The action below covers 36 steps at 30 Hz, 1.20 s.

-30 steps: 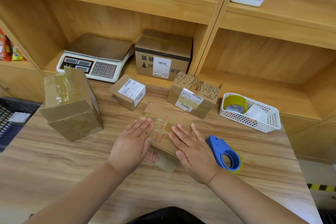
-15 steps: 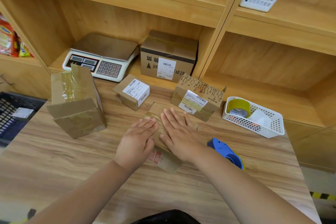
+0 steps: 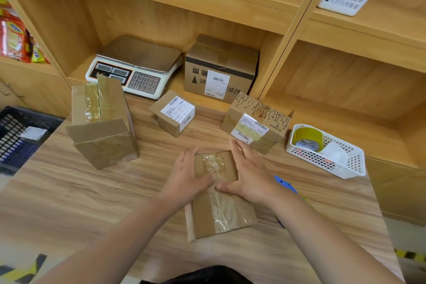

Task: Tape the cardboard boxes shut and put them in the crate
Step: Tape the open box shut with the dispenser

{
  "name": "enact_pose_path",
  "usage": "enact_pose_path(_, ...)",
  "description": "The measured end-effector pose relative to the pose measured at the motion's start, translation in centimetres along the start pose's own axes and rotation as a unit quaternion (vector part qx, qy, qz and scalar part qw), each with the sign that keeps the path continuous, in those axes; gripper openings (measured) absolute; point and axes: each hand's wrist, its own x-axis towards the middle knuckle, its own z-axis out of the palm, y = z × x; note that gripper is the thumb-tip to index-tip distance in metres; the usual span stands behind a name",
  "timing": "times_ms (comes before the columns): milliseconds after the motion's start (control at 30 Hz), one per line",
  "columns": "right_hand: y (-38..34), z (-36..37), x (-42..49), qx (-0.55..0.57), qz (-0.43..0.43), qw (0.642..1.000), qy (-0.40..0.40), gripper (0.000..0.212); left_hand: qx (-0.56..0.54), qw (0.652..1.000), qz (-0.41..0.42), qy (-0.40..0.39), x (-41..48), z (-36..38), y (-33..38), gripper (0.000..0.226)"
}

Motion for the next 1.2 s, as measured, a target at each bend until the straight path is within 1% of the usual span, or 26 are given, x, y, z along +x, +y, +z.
enact_pose_path(67, 0.6, -0.2, 0.8, 0.016, -0.037, 0.999, -0.008, 0.122, 0.01, 1.0, -0.008, -0.016, 0.6, -0.2, 0.1, 0.079)
enact_pose_path(100, 0.7, -0.1, 1.2, 0.03, -0.046, 0.998, 0.0, 0.119, 0.013, 1.0, -0.013, -0.019, 1.0, -0.3, 0.3, 0.076)
enact_pose_path(200, 0.9, 0.2, 2.3, 0.072, -0.05, 0.995, 0.047, 0.094, 0.005, 1.0, -0.012, -0.005, 1.9, -0.5, 0.7, 0.053)
enact_pose_path(300, 1.1, 0.3, 3.4, 0.101, -0.043, 0.991, 0.082, 0.059, -0.017, 1.0, -0.018, 0.012, 2.5, -0.3, 0.8, 0.031)
enact_pose_path(367, 1.1, 0.4, 4.0, 0.125, -0.042, 0.986, 0.097, 0.042, -0.031, 0.999, -0.025, 0.018, 2.7, -0.2, 1.0, 0.023)
enact_pose_path(433, 1.0, 0.6, 4.4, 0.156, -0.038, 0.98, 0.113, 0.033, -0.04, 0.998, -0.029, 0.028, 2.9, -0.2, 1.3, 0.022)
enact_pose_path(567, 0.7, 1.1, 5.3, 0.192, -0.015, 0.971, 0.143, 0.043, -0.09, 0.994, -0.062, 0.031, 3.2, 0.1, 1.5, 0.025)
enact_pose_path(700, 0.2, 1.2, 5.6, 0.174, 0.013, 0.973, 0.151, 0.045, -0.132, 0.987, -0.082, 0.036, 3.5, 0.2, 1.6, 0.026)
enact_pose_path(833, -0.2, 1.6, 5.2, 0.142, 0.048, 0.976, 0.156, 0.042, -0.123, 0.989, -0.068, 0.037, 3.6, 0.4, 1.2, 0.024)
enact_pose_path(933, 0.0, 1.6, 4.0, 0.131, 0.027, 0.982, 0.136, 0.036, -0.095, 0.993, -0.062, 0.045, 3.6, 0.6, 0.5, 0.029)
enact_pose_path(967, 0.1, 1.6, 3.5, 0.123, 0.013, 0.985, 0.122, 0.038, -0.088, 0.993, -0.061, 0.045, 3.6, 0.7, 0.4, 0.03)
enact_pose_path(1033, 0.4, 1.5, 2.4, 0.095, -0.022, 0.991, 0.087, 0.055, -0.075, 0.995, -0.05, 0.051, 3.5, 0.6, 0.4, 0.031)
enact_pose_path(1133, 0.7, 1.3, 1.0, 0.033, -0.07, 0.997, 0.027, 0.092, -0.058, 0.996, -0.035, 0.063, 3.3, 0.6, 0.5, 0.028)
enact_pose_path(1200, 0.8, 1.2, 0.2, 0.004, -0.087, 0.996, -0.009, 0.106, -0.05, 0.996, -0.032, 0.068, 3.2, 0.6, 0.5, 0.027)
